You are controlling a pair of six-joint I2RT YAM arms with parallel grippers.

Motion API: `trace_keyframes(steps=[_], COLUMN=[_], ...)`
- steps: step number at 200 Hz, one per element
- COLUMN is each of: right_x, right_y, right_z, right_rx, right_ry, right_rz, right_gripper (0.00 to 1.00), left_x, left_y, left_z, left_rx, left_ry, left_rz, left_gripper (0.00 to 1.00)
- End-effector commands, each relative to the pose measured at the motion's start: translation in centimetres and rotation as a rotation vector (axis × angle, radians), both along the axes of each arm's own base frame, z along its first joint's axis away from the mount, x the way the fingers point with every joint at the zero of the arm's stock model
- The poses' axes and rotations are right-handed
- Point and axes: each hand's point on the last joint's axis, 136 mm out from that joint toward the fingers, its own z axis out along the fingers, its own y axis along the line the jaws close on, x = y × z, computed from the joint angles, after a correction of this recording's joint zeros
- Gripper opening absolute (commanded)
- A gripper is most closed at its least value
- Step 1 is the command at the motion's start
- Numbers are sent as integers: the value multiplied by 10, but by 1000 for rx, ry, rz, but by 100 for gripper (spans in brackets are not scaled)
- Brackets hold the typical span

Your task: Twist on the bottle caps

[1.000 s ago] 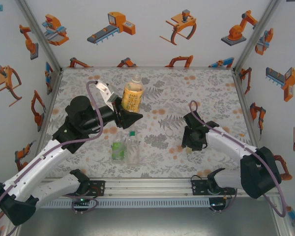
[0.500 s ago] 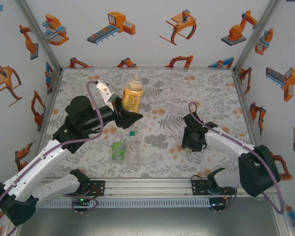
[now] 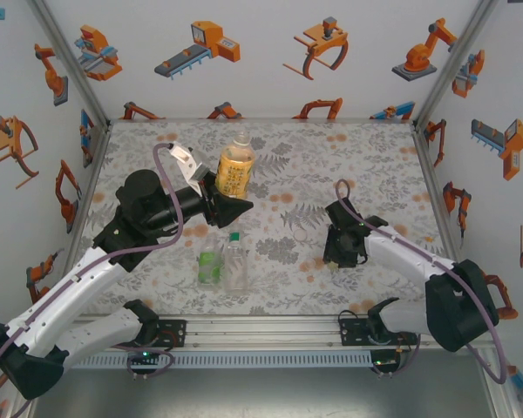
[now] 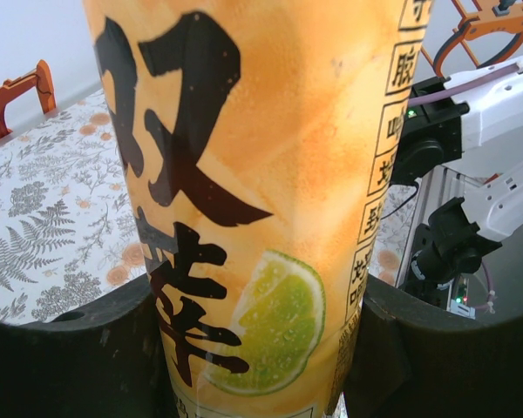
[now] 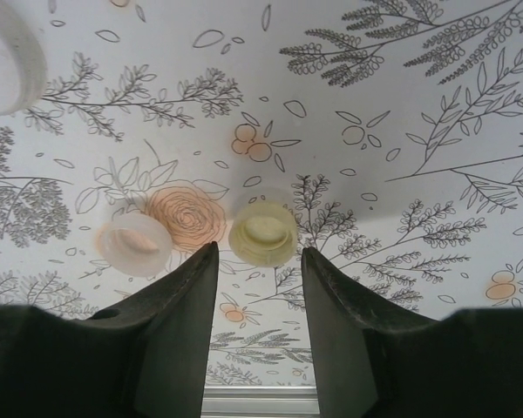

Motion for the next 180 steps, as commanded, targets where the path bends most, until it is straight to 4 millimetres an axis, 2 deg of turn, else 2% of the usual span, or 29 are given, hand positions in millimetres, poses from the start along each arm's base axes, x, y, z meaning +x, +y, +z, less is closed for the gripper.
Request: trace_keyframes(steps=[1, 180], right_x=[4, -3], right_y=[3, -3], right_z=[11, -12], right_rx=[23, -11], right_ry=[-9, 35], right_rz=[-17, -22], right_gripper=[43, 43], left_x=[-1, -1], left_y=[1, 2], left_z=[9, 7], left_rx=[-30, -27], left_ry=[-17, -13], left_rz=[0, 9], left_gripper=[0, 0])
